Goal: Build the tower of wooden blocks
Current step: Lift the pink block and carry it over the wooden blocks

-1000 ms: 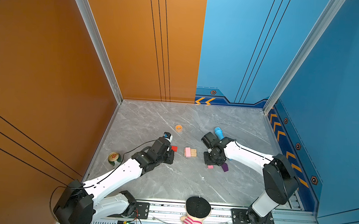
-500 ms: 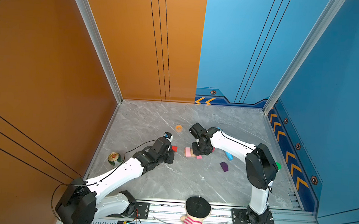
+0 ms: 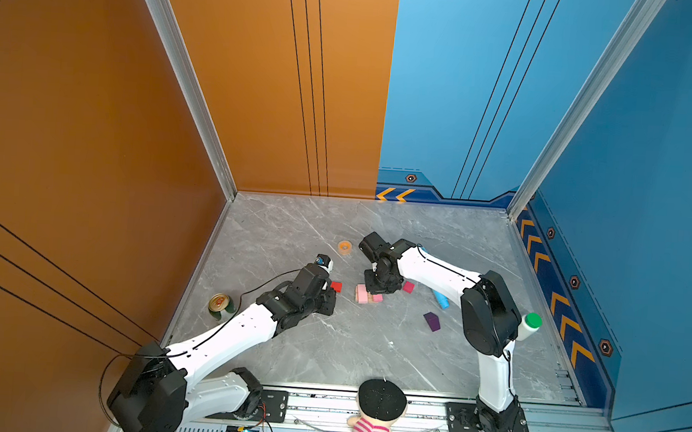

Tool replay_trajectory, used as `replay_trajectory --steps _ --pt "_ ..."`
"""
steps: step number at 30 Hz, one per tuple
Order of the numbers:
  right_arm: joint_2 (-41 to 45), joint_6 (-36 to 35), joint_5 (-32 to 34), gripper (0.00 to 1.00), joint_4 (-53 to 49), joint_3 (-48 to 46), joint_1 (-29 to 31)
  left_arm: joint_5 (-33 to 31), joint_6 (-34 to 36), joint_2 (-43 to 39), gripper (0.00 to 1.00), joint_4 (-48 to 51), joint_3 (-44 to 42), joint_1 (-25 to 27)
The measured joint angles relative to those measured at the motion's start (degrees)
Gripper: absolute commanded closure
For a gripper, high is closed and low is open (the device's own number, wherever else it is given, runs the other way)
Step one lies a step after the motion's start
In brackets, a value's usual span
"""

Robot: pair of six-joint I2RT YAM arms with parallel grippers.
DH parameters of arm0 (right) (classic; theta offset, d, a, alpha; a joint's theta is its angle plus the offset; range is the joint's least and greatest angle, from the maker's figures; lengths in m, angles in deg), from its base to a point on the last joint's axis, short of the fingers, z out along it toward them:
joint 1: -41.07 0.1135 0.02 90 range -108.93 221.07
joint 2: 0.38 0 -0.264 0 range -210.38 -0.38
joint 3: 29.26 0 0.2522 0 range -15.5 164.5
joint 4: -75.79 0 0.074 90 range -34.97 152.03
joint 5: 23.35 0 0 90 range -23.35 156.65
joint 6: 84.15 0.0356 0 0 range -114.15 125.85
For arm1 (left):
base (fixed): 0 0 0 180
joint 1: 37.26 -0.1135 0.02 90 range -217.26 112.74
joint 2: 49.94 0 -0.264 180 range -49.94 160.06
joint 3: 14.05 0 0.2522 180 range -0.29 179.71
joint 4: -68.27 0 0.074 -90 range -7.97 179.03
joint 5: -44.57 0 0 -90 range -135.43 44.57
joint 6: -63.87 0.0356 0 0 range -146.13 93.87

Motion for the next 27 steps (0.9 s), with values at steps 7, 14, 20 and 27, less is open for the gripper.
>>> replay_trajectory --steps 7,14,20,27 --pt "-1.05 0.02 -0.17 0.68 -0.39 1.20 0.00 0.02 0.00 0.00 0.73 -0.15 -0.02 -0.24" --pt "-2.64 0.33 -0.20 0.63 -0.42 1.73 0.00 0.04 0.00 0.00 0.73 -0.31 -0.02 -0.31" --pt "-3.04 0.44 -0.20 0.60 -0.42 1.77 0.00 0.04 0.00 0.00 0.73 -0.33 -0.02 -0.35" --pt "-3.04 0.50 -0.20 0.56 -0.42 1.95 0.00 0.07 0.00 0.00 0.73 -0.33 -0.02 -0.35"
